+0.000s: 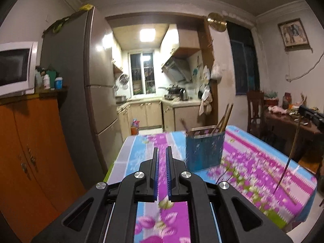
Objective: Organize utensils
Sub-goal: 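Lift the chopsticks and carry them toward the blue holder with both tools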
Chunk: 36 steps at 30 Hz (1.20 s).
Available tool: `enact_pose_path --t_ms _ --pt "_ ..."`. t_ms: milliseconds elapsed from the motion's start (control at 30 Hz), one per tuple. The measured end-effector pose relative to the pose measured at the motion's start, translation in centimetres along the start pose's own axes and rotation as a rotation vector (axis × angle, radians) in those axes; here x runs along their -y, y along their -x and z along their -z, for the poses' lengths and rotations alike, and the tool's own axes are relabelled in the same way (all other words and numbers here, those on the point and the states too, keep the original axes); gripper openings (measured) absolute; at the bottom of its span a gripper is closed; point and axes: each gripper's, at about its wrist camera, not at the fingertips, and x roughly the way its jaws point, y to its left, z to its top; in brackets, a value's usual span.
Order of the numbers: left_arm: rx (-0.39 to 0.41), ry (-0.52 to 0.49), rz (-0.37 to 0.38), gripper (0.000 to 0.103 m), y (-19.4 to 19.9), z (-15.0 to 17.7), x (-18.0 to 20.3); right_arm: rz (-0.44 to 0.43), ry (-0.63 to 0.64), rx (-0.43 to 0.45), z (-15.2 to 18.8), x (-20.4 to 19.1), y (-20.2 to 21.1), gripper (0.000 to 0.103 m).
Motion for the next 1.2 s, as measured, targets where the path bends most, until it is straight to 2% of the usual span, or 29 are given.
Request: enact_pose_path --t_ms 100,200,333,400,467,533,600,633,700,767,833,1000,1133,1200 --pt "0.04 -0.03 0.016 0.008 0.4 -1.4 0.7 -0.016 0.011 0.005 -1.0 -0.1 -0.4 0.005" --pt "0.079 -0.101 -0.027 0.008 0.1 -1.7 1.6 -0.029 0.019 0.013 -1.5 -0.5 -0.5 0.005" --pt "0.005 -0.074 -0.05 0.007 -0.1 0.1 0.2 -0.053 -0.003 0.006 -1.0 -0.8 -0.1 0.005" --pt "-0.028 -0.049 -0.038 0.007 2.2 2.3 -1.4 -0.064 -0.005 0.004 -0.4 -0.9 0.7 0.005" --pt "-0.067 -0.056 0.037 0.007 4.9 4.9 -2.0 -0.075 -0.001 0.004 -0.1 -1.1 1.5 0.005" --pt "-0.13 -0.089 0.034 0.007 7.7 9.5 -1.4 -0.084 -0.008 -0.003 0.3 -1.0 2.1 0.005" --pt "-0.234 -0.005 0.055 0.007 8.6 13.8 -1.1 -0.092 -0.021 -0.017 0.5 -1.1 2.3 0.005" --pt "-0.262 0.039 0.06 0.007 8.7 15.2 -1.1 -0.095 -0.024 -0.022 0.5 -1.2 2.4 0.005" --pt "-0.303 0.073 0.013 0.007 8.7 18.5 -0.5 -0.1 -0.025 -0.033 0.7 -1.7 2.7 0.005" --pt "-0.303 0.085 -0.036 0.007 8.5 20.4 -0.3 -0.105 -0.022 -0.044 0.7 -2.2 2.9 0.005" --pt "-0.284 0.101 -0.059 0.007 8.4 21.1 -0.5 -0.107 -0.015 -0.055 0.7 -2.8 3.2 0.005" --pt "-0.257 0.093 -0.064 0.01 7.8 21.5 -1.2 -0.104 0.0 -0.068 0.8 -3.7 3.6 0.005" --pt "-0.238 0.104 -0.04 0.026 7.8 21.4 -1.3 -0.102 0.006 -0.076 0.8 -3.9 3.5 0.005" --pt "-0.237 0.109 -0.034 0.028 7.7 21.5 -1.3 -0.105 0.007 -0.077 0.7 -4.1 3.4 0.005"
